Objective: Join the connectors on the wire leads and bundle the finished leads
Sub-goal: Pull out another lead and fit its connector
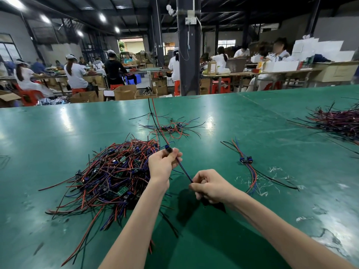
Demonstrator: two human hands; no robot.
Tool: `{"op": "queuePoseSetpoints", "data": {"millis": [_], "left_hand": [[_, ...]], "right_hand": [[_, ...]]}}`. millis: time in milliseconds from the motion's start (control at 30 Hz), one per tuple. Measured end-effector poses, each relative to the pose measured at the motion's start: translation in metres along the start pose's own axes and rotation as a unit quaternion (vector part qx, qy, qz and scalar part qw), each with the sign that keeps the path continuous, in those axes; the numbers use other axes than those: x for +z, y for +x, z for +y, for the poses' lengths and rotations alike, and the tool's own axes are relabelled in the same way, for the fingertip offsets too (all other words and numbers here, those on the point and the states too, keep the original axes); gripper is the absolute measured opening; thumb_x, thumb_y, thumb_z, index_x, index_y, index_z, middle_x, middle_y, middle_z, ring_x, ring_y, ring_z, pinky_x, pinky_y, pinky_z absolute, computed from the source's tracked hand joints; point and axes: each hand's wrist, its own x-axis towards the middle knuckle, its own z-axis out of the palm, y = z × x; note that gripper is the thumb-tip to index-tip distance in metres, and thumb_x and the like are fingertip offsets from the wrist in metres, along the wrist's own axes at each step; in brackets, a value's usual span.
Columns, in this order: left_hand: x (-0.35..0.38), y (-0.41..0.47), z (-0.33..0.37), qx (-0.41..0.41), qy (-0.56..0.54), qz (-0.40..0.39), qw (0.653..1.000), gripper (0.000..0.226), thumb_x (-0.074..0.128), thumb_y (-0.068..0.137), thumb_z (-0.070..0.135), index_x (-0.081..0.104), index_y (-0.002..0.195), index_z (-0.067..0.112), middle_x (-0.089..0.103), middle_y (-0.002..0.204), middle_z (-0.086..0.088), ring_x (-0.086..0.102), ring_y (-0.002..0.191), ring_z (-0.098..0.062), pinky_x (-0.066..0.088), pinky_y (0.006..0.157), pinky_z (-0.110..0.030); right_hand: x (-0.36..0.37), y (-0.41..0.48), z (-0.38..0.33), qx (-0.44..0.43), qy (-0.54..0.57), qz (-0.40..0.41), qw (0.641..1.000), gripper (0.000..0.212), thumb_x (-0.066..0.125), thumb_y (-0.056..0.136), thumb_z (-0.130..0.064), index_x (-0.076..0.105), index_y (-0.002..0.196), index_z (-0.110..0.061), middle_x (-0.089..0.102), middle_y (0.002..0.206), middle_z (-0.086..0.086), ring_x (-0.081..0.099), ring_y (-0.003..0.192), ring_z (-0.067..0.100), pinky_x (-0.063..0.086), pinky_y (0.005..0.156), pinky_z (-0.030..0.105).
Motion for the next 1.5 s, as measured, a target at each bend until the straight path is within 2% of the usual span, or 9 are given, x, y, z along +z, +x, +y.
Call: {"op": "queuePoseSetpoints", "data": {"millis": [233,467,733,933,1167,1267,1367,1433,1500], "left_hand": [[-0.001,0.000,0.002,0.007,-0.010,0.027,1.000,0.013,0.062,0.089,0.003,0.062,0.076,0.004,0.066,0.070,-0.006,0.060,0.061,-0.017,0.056,0.059,-0.018],[0.000,-0.001,0.003,0.024,-0.006,0.036,0.999,0.011,0.063,0.088,0.005,0.063,0.078,0.005,0.066,0.072,-0.006,0.060,0.063,-0.016,0.053,0.057,-0.015],[-0.004,0.004,0.004,0.046,-0.008,0.061,0.997,0.013,0.062,0.089,0.006,0.062,0.076,0.006,0.065,0.070,-0.004,0.057,0.060,-0.013,0.051,0.055,-0.013],[-0.002,0.003,-0.002,0.059,0.015,0.059,0.996,0.013,0.064,0.089,0.006,0.064,0.076,0.005,0.067,0.071,-0.006,0.059,0.061,-0.013,0.052,0.058,-0.014],[-0.004,0.005,0.001,0.065,0.021,0.063,0.996,0.012,0.064,0.089,0.008,0.064,0.077,0.006,0.067,0.072,-0.007,0.059,0.062,-0.014,0.053,0.059,-0.015],[-0.004,0.003,0.001,0.060,0.029,0.056,0.996,0.011,0.065,0.088,0.009,0.065,0.078,0.006,0.068,0.072,-0.005,0.060,0.064,-0.014,0.053,0.059,-0.014],[-0.003,0.002,0.003,0.040,0.016,0.041,0.998,0.011,0.065,0.088,0.009,0.065,0.078,0.005,0.068,0.070,-0.003,0.062,0.063,-0.016,0.053,0.058,-0.016],[-0.001,-0.001,0.005,0.013,-0.012,0.018,1.000,0.010,0.064,0.088,0.008,0.064,0.078,0.004,0.069,0.066,-0.002,0.063,0.061,-0.015,0.056,0.061,-0.019],[0.003,-0.005,0.004,-0.016,-0.023,-0.022,0.999,0.010,0.064,0.087,0.006,0.064,0.078,0.003,0.070,0.062,0.000,0.064,0.055,-0.012,0.056,0.062,-0.021]], "right_hand": [[-0.005,0.001,0.000,0.001,-0.039,-0.027,0.999,0.011,0.063,0.089,-0.007,0.054,0.084,-0.013,0.061,0.050,-0.003,0.035,0.032,0.009,0.023,0.031,0.015],[-0.006,0.003,0.000,0.019,0.003,-0.006,1.000,0.011,0.061,0.090,-0.008,0.053,0.083,-0.013,0.054,0.044,-0.002,0.025,0.028,0.009,0.019,0.032,0.012],[-0.009,-0.001,-0.006,-0.017,-0.011,-0.033,0.999,0.005,0.059,0.092,-0.007,0.060,0.096,-0.011,0.064,0.053,-0.002,0.026,0.031,0.009,0.022,0.033,0.014],[-0.009,0.001,-0.004,0.012,-0.034,-0.005,0.999,0.003,0.056,0.094,-0.008,0.058,0.094,-0.011,0.054,0.042,-0.005,0.024,0.025,0.007,0.020,0.030,0.014],[-0.008,-0.003,-0.007,0.007,-0.027,-0.070,0.997,0.009,0.050,0.098,-0.012,0.054,0.106,-0.010,0.046,0.044,-0.006,0.025,0.029,0.005,0.020,0.031,0.014],[-0.014,-0.006,-0.009,-0.014,-0.031,-0.115,0.993,0.021,0.056,0.095,-0.027,0.054,0.109,-0.011,0.058,0.051,-0.002,0.028,0.031,0.008,0.021,0.033,0.015],[-0.021,-0.007,-0.013,-0.022,-0.066,-0.126,0.990,0.055,0.050,0.084,-0.068,0.063,0.103,-0.018,0.067,0.057,0.006,0.030,0.035,0.010,0.027,0.035,0.017],[-0.025,-0.006,-0.014,-0.023,-0.096,-0.084,0.992,0.070,0.039,0.080,-0.079,0.068,0.096,-0.019,0.067,0.056,0.008,0.038,0.037,0.005,0.032,0.043,0.013],[-0.026,-0.003,-0.012,-0.035,-0.095,-0.013,0.995,0.065,0.041,0.080,-0.076,0.072,0.086,-0.018,0.068,0.058,0.007,0.047,0.041,-0.003,0.032,0.048,0.009]]}}
